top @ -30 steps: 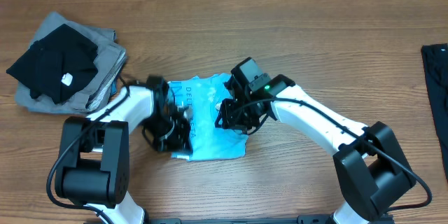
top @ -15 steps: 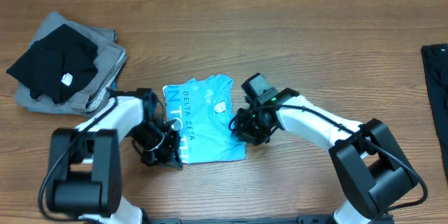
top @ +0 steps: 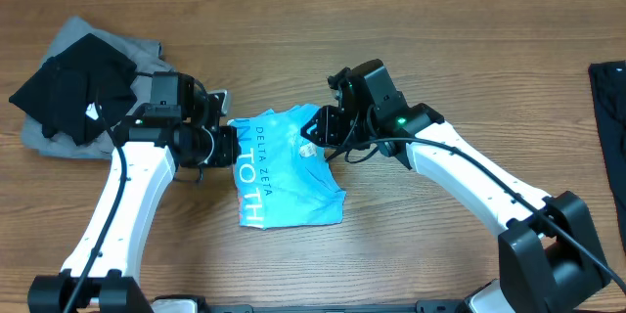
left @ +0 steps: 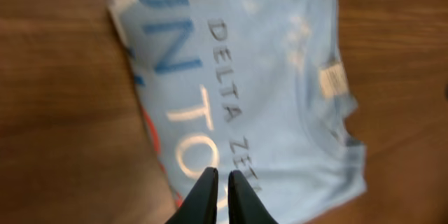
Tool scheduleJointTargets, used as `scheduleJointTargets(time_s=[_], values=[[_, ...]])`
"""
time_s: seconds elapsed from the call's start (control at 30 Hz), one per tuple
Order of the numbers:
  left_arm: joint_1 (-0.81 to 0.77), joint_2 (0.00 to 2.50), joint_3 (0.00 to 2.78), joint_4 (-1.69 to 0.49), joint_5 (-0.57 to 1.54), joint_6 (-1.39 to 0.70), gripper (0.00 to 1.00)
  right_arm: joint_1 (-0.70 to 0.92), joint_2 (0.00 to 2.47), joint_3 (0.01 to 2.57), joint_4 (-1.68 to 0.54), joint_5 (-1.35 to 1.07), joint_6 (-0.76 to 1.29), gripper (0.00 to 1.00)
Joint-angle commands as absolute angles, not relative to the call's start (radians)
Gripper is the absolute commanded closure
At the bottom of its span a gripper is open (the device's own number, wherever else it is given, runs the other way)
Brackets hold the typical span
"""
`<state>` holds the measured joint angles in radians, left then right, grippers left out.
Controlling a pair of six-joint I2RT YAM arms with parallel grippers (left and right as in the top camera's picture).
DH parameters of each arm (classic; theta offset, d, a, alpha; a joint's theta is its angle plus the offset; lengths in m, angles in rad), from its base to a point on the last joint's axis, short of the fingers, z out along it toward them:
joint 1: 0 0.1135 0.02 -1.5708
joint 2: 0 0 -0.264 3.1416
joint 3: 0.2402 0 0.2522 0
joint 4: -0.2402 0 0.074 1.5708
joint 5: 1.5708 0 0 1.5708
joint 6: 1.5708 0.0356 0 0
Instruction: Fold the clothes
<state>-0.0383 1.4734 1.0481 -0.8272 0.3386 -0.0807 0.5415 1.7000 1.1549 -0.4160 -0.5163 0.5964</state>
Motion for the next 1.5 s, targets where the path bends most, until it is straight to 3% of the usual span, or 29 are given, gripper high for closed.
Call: scheduleJointTargets(time_s=[0.0, 0.23, 0.47, 0.57, 0.83, 1.07, 1.47], values=[[-0.036, 1.538, 1.046, -0.765, 0.262, -0.113, 0.93, 0.557, 1.744, 1.165, -0.391, -0.498, 0.603, 0.7], [-0.031, 1.709, 1.046, -0.647, 0.241, -0.112, 0.95, 0.561, 1.869, 1.164, -0.4, -0.487, 0.625, 0.7], [-0.031, 1.785, 1.048, -0.619, 0.202, -0.113, 0.91, 0.556, 1.925, 1.164, -0.553, -0.392, 0.735, 0.82], [-0.022, 1.763, 1.087, -0.68, 0.199, -0.113, 0.89, 0.548, 1.921, 1.164, -0.591, -0.369, 0.722, 0.83], [-0.005, 1.649, 1.283, -1.012, 0.297, -0.113, 0.83, 0.52, 1.834, 1.19, -0.603, -0.371, 0.363, 0.82], [-0.048, 1.621, 1.254, -1.13, 0.408, -0.18, 0.94, 0.52, 1.839, 1.2, -0.439, -0.379, 0.362, 0.9], [-0.244, 1.621, 0.853, -0.817, 0.408, -0.43, 0.94, 0.521, 1.963, 1.199, -0.088, -0.374, 0.482, 0.9]])
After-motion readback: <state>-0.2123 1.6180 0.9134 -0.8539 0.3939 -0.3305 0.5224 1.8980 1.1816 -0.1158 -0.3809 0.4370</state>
